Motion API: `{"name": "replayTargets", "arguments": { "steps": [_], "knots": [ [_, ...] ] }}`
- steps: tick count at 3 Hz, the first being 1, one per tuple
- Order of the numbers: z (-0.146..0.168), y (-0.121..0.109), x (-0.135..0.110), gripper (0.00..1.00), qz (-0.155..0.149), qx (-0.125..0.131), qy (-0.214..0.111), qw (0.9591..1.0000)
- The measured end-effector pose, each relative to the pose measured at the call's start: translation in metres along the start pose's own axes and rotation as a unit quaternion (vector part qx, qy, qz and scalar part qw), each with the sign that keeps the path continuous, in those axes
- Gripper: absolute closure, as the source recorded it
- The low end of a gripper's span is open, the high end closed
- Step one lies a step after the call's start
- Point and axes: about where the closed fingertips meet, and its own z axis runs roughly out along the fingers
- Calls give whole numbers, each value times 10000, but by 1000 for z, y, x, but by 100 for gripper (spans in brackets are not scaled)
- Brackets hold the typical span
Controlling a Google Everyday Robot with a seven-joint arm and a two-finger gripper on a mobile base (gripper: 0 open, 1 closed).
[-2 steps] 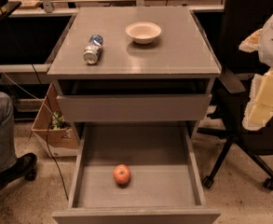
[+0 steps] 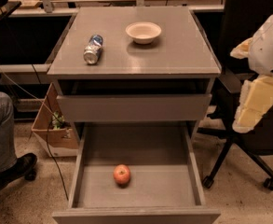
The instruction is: Pick apple from middle drawer and place on counter
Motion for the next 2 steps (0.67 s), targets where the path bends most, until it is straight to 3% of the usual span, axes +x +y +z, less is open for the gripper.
{"name": "replayTargets", "arguments": {
  "steps": [1, 2],
  "knots": [
    [57, -2, 4, 0, -6, -288, -394, 9988],
    [120, -6, 8, 0, -46, -557, -904, 9943]
  ]
}}
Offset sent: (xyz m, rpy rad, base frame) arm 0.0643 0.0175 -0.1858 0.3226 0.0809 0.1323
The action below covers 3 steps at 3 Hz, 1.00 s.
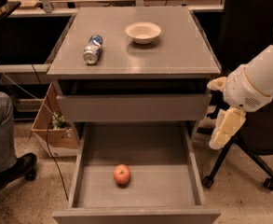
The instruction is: Pick apple from middle drawer and place on counter
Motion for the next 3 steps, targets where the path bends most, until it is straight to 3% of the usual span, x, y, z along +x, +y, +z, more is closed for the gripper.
{"name": "replayTargets", "arguments": {
  "steps": [1, 2, 3],
  "knots": [
    [60, -1, 12, 0, 114, -258, -492, 9984],
    [62, 1, 12, 0, 118, -275, -526, 9982],
    [90, 6, 17, 0, 178, -313, -778, 9963]
  ]
}}
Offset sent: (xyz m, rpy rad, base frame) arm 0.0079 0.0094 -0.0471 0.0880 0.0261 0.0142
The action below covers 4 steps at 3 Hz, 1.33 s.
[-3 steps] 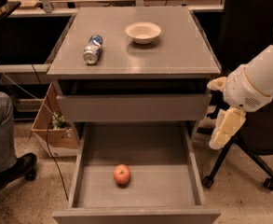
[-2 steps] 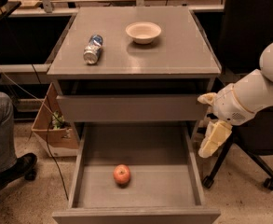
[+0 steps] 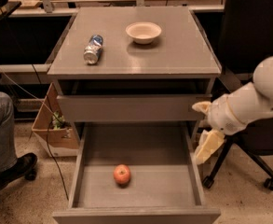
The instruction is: Pick apple from middle drawer and place on counter
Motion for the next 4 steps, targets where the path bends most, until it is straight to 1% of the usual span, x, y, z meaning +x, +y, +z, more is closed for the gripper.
{"name": "replayTargets", "arguments": {
  "steps": [1, 2, 3, 4],
  "knots": [
    [59, 1, 23, 0, 90, -37, -563, 9984],
    [119, 1, 39, 0, 174, -126, -1026, 9945],
    [176, 2, 42, 0, 241, -264, -1439, 9889],
    [227, 6, 32, 0, 237, -439, -1766, 9830]
  ]
}}
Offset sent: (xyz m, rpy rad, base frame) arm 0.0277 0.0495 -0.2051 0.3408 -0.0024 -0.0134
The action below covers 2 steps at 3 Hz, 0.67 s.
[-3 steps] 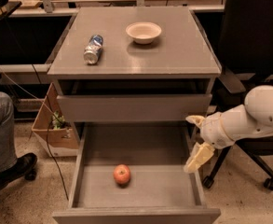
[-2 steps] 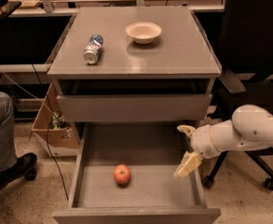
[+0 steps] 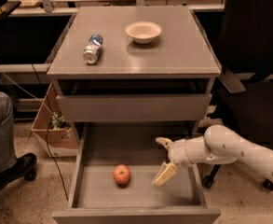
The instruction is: Pick apple from middle drawer and place on counter
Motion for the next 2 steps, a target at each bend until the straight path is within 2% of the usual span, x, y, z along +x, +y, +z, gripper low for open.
{"name": "replayTargets", "arguments": {
  "steps": [1, 2],
  "knots": [
    [54, 2, 11, 0, 78, -94, -198, 9997],
    [57, 0, 12, 0, 104, -77, -231, 9996]
  ]
}}
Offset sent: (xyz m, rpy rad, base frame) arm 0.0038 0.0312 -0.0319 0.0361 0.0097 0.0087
